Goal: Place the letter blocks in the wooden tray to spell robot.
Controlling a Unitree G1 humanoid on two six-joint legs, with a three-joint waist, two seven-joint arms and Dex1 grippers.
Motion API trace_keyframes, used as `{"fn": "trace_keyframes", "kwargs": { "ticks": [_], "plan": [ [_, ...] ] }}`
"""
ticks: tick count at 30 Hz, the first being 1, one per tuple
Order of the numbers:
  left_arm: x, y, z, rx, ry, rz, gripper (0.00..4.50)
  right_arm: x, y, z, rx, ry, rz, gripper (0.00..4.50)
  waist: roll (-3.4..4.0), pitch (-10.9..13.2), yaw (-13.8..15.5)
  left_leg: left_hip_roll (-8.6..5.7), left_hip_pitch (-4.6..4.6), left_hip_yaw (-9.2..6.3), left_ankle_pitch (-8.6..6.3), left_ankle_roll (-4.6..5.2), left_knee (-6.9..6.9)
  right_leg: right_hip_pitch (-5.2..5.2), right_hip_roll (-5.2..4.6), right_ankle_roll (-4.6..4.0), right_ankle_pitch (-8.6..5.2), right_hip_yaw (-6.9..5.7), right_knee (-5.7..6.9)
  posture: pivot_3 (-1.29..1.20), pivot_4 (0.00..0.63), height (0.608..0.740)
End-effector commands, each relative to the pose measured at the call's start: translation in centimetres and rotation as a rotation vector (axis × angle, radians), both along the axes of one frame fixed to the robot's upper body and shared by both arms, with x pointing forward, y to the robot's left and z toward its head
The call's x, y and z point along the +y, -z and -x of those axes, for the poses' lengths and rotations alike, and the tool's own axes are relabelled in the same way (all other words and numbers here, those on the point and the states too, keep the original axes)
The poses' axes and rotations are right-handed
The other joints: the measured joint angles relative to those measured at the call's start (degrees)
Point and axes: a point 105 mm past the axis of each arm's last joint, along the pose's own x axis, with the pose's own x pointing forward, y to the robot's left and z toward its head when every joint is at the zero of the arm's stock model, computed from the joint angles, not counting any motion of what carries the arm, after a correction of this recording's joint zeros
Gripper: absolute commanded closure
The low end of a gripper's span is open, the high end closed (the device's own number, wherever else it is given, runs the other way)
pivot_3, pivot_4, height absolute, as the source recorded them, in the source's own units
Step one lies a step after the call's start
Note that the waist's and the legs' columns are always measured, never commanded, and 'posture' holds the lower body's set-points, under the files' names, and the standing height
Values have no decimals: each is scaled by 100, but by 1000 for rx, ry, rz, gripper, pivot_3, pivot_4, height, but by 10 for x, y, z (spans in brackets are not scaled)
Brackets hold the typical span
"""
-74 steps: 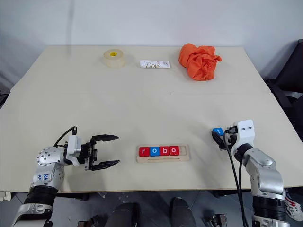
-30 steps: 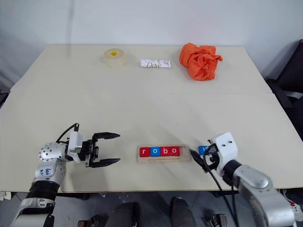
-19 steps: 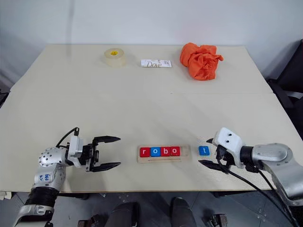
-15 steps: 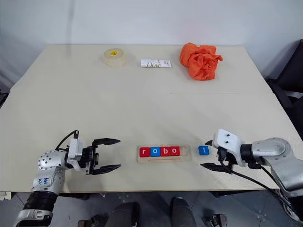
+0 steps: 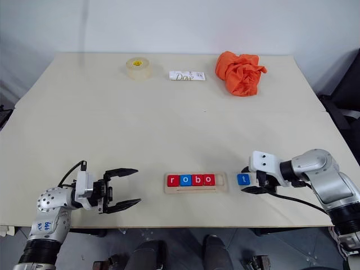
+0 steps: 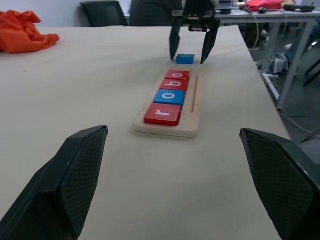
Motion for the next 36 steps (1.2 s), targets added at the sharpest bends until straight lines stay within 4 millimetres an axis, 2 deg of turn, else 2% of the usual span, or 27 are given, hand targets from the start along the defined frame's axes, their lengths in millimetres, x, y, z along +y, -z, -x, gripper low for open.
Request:
{"fn": "trace_keyframes", "kwargs": {
  "ticks": [1,2,3,9,13,16,19,27,36],
  "plan": [
    [0,-8,2,-35,0,7,0,-4,1,-4,-1,3,22,2689,0,0,-1,0,0,0,0,0,0,0,0,0,0,0,1,0,150,740],
    [0,-8,2,-36,-2,7,0,-3,-2,-5,-7,3,14,3014,0,0,-1,0,0,0,0,0,0,0,0,0,0,0,1,0,150,740],
    [0,-8,2,-37,-2,8,0,-2,-4,-6,-11,2,8,3048,0,0,-1,0,1,0,0,0,0,0,0,0,0,0,1,0,150,740],
    [0,-9,-2,-41,-2,9,0,19,-34,-8,-31,7,-49,3048,3,2,-9,1,0,0,0,-1,-1,-5,-2,-2,-1,0,7,0,150,740],
    [-2,-9,-5,-43,1,13,0,44,-52,-1,-26,-25,-124,3048,4,2,-6,4,1,0,-1,-2,-3,-8,-1,-5,-2,1,10,0,150,740],
    [-4,-9,-8,-46,4,17,0,52,-44,8,38,-44,-57,3048,3,2,2,3,-1,-1,-2,-4,-2,-8,-6,-6,-3,-1,8,0,150,740],
    [-4,-9,-8,-49,2,18,0,62,-38,7,42,-55,-33,3048,4,2,6,-2,-4,-2,-2,-4,-2,-8,-14,-6,-3,-2,6,0,150,740],
    [-1,-9,-5,-51,-11,17,0,63,-26,-8,14,-62,26,3048,4,2,-12,-4,-6,1,-2,-3,-2,-11,-12,-5,-3,-2,6,0,150,740],
    [0,-7,-1,-48,-33,21,0,69,-25,-5,32,-127,39,3048,4,2,-5,-1,-9,1,-2,-4,-1,-14,-8,-5,-3,-2,8,0,150,740]
  ]
}}
